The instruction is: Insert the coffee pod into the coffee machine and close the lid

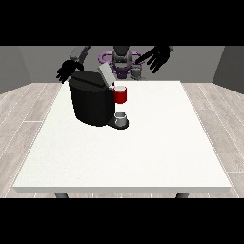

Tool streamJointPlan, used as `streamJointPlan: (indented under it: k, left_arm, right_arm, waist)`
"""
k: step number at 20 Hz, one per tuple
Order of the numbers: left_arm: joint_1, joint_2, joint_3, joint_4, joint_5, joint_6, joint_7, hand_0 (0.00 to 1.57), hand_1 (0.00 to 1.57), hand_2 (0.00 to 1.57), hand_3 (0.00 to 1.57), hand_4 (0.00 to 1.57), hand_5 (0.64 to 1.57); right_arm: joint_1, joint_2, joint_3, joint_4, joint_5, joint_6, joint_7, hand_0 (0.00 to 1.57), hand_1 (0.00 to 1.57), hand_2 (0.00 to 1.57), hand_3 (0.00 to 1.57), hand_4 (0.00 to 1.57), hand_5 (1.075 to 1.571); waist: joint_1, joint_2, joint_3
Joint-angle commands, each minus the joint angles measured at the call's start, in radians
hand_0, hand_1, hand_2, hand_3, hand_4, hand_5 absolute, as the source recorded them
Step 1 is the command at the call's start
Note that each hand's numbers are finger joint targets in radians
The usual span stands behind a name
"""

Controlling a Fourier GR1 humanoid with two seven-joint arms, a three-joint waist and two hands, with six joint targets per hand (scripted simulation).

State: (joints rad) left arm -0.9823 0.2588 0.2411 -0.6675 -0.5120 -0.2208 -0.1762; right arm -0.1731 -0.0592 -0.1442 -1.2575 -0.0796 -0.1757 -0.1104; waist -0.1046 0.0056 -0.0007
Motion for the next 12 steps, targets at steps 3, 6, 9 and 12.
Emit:
streamJointPlan:
  k: [3, 6, 9, 12]
  left_arm:
    - [0.211, -0.11, 0.076, -0.019, 0.128, 0.001, -0.078, 0.0, 0.0, 0.0, 0.0, 0.0, 1.571]
    - [0.293, -0.11, 0.096, -0.023, 0.173, -0.054, -0.082, 0.0, 0.0, 0.0, 0.0, 0.0, 1.571]
    - [0.347, -0.159, 0.119, -0.033, 0.211, -0.023, -0.075, 0.0, 0.0, 0.0, 0.0, 0.23, 1.571]
    - [0.397, -0.154, 0.138, -0.04, 0.229, -0.004, -0.099, 0.0, 0.0, 0.0, 0.0, 0.0, 1.571]
  right_arm:
    - [0.103, -0.016, -0.034, 0.0, -0.027, 0.022, -0.029, 0.0, 0.0, 0.0, 0.0, 0.4, 1.571]
    - [0.129, -0.047, -0.006, -0.047, 0.0, 0.03, 0.037, 0.0, 0.0, 0.0, 0.0, 0.49, 1.571]
    - [0.138, -0.067, 0.037, -0.08, 0.03, 0.064, 0.035, 0.0, 0.0, 0.0, 0.0, 0.37, 1.571]
    - [0.108, -0.072, 0.075, -0.157, -0.006, 0.14, 0.078, 0.0, 0.0, 0.0, 0.0, 0.37, 1.571]
  waist:
    - [0.087, -0.142, 0.0003]
    - [0.107, -0.232, -0.0002]
    - [0.108, -0.237, 0.0]
    - [0.096, -0.242, -0.0001]
